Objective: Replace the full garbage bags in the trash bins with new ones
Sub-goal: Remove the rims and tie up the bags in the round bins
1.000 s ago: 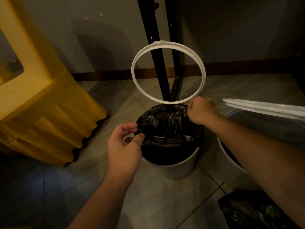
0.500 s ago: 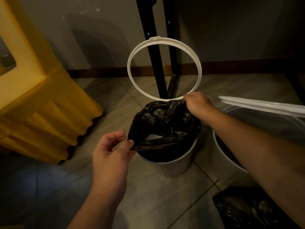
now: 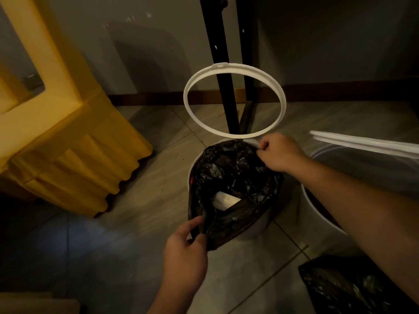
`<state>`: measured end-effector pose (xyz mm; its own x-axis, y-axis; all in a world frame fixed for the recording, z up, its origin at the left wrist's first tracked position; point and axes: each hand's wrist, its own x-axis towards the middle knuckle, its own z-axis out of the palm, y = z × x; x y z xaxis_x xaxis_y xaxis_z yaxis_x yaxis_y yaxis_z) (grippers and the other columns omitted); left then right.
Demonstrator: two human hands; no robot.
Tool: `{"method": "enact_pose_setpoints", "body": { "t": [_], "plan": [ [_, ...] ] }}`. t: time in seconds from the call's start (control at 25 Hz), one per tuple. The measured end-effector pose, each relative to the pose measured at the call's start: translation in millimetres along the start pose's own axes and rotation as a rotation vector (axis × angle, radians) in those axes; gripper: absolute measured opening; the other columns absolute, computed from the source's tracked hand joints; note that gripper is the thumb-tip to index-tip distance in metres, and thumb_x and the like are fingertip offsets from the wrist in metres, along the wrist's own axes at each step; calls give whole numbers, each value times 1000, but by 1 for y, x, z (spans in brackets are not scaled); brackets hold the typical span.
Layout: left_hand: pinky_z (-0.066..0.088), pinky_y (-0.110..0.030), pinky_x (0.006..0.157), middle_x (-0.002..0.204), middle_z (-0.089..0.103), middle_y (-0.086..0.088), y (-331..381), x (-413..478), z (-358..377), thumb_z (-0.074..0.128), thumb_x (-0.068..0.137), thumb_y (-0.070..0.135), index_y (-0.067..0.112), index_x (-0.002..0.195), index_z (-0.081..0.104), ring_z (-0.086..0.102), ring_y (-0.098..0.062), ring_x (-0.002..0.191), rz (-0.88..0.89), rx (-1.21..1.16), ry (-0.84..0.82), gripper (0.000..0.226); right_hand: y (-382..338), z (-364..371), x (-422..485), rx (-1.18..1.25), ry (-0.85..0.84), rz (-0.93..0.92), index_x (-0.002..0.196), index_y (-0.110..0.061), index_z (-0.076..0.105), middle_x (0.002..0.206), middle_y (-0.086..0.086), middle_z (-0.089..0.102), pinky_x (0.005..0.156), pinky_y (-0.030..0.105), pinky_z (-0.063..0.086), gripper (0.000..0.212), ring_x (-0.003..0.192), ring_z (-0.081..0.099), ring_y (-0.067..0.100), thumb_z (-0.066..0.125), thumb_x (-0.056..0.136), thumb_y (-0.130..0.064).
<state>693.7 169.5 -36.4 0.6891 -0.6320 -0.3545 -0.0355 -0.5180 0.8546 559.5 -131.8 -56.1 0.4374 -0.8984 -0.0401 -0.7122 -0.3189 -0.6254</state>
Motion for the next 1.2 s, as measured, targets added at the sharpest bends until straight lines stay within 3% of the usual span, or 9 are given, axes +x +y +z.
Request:
{"method": "enact_pose_setpoints", "body": {
  "t": [0.16, 0.32, 0.44, 0.52, 0.6, 0.68, 0.8, 0.92, 1.2],
  "plan": [
    [57, -41, 102, 143, 57, 16, -6, -15, -4, 66, 91, 6, 43, 151, 46, 65, -13, 120, 238, 260, -19, 73, -16, -19, -2, 195, 63, -21, 86, -27, 65, 78, -1, 71, 62, 30, 50, 10, 73, 66, 18, 67, 94, -32],
    [62, -36, 74, 144, 42, 13, 10, 7, -16, 77, 89, 28, 45, 159, 25, 69, -13, 98, 106, 199, 20, 88, -32, -32, -12, 340, -12, -115, 93, -28, 69, 66, -5, 70, 64, 29, 49, 6, 67, 68, 13, 68, 98, -32],
    [57, -33, 75, 133, 61, 5, 37, 54, -21, 76, 92, 42, 36, 155, 36, 66, -10, 97, -107, -76, 46, 74, -39, -42, -19, 332, -62, -132, 94, -29, 71, 70, -9, 67, 65, 27, 46, 11, 68, 63, 6, 73, 95, -39],
    [59, -39, 79, 114, 71, 0, 47, 85, -20, 80, 89, 44, 29, 148, 45, 71, -17, 95, -167, -47, 46, 70, -38, -55, -21, 181, -176, -114, 98, -25, 73, 84, -5, 69, 68, 30, 52, 31, 78, 66, 10, 78, 87, -53],
    [62, -43, 84, 112, 73, -6, 48, 106, -14, 85, 85, 40, 24, 144, 49, 74, -24, 96, -187, 15, 30, 70, -34, -67, -22, -55, -345, -48, 97, -20, 71, 90, 2, 73, 67, 33, 58, 46, 80, 71, 18, 82, 78, -61],
    [62, -49, 89, 115, 72, -11, 44, 120, -9, 87, 83, 36, 22, 140, 52, 74, -29, 98, -189, 57, 31, 68, -28, -71, -25, -161, -539, 74, 94, -18, 67, 89, 7, 72, 58, 33, 59, 48, 74, 74, 24, 88, 74, -56],
    [65, -45, 80, 107, 74, -11, 39, 127, -5, 83, 87, 29, 21, 120, 66, 75, -28, 92, -157, 83, 62, 38, -22, -66, -32, -232, -725, 189, 91, -11, 70, 82, 10, 76, 56, 33, 61, 34, 66, 75, 24, 91, 79, -36],
    [60, -36, 67, 97, 76, -11, 38, 127, -6, 71, 94, 13, 19, 95, 74, 73, -26, 87, -126, 54, 69, 6, -21, -64, -32, -128, -737, 156, 100, -5, 71, 86, 15, 80, 63, 37, 65, 19, 71, 78, 25, 81, 90, -18],
    [56, -42, 80, 99, 71, -6, 57, 99, -7, 67, 99, 22, 19, 90, 65, 67, -23, 95, -20, -135, 34, 10, -38, -66, -24, 275, -585, 19, 111, -14, 70, 103, 14, 78, 69, 42, 65, 30, 84, 80, 29, 84, 85, -9]
  ]
}}
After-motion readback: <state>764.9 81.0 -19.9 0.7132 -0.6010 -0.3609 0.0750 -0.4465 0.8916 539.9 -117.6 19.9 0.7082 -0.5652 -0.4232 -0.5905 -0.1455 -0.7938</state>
